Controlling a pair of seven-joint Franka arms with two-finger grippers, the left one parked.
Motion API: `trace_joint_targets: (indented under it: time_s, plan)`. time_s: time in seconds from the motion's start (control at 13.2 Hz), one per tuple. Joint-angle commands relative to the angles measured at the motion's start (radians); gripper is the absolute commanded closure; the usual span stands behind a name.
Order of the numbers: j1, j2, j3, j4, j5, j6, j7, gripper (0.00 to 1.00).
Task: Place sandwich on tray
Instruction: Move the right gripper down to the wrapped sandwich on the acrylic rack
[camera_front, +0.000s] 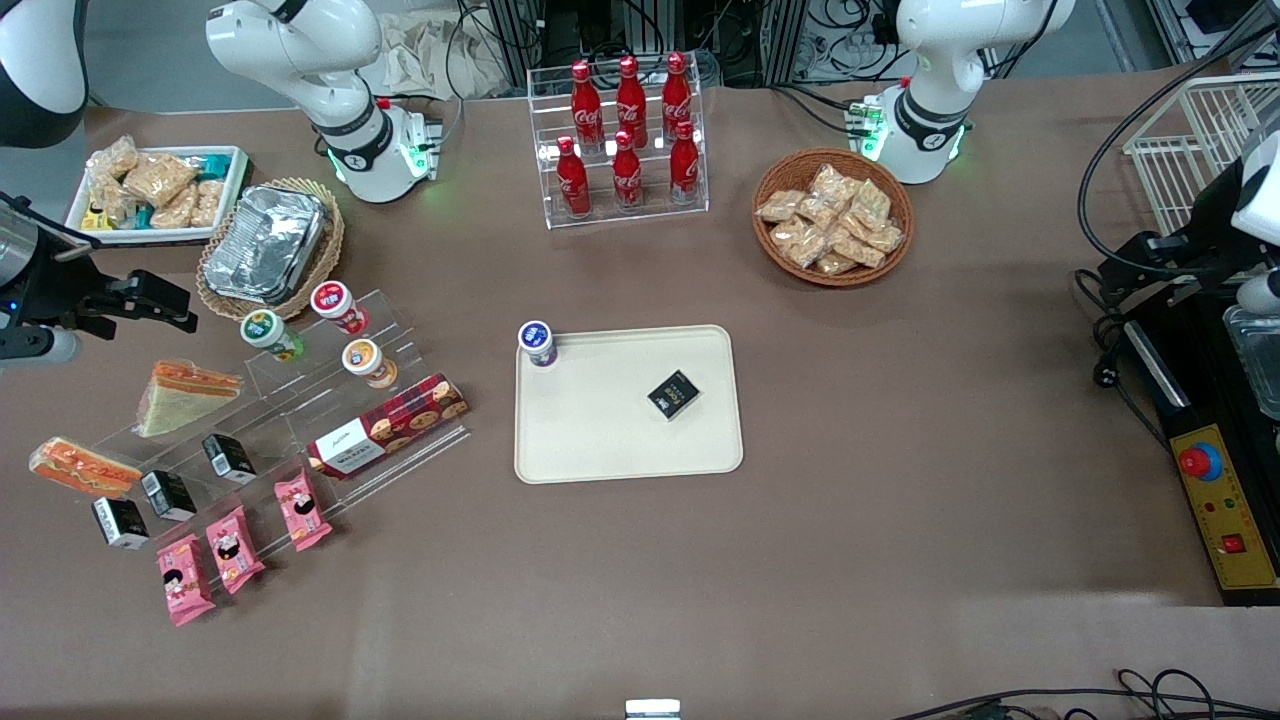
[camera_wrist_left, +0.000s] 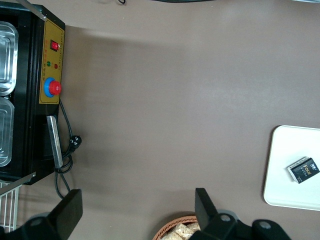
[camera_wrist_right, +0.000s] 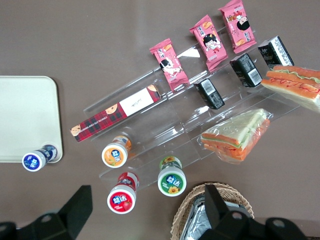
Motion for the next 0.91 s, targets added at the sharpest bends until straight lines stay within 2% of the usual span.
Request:
trace_joint_targets:
  time_s: [0.0,0.15,0.3,0.6,0.76,0.83]
  plan:
    - [0.004,-0.002,0.007,0.021,0.008,-0.031,-0.001,0.0]
    - [0.011,0.001,0.021,0.021,0.008,-0.033,0.042,0.0]
    - [0.01,-0.002,0.019,0.021,0.01,-0.04,0.158,0.0]
    - [0.002,-0.002,0.016,0.021,0.027,-0.059,0.5,0.0]
    - [-0.03,0.016,-0.014,0.027,0.045,-0.059,0.494,0.0]
    - [-0.045,0.016,-0.031,0.026,0.089,-0.059,0.496,0.0]
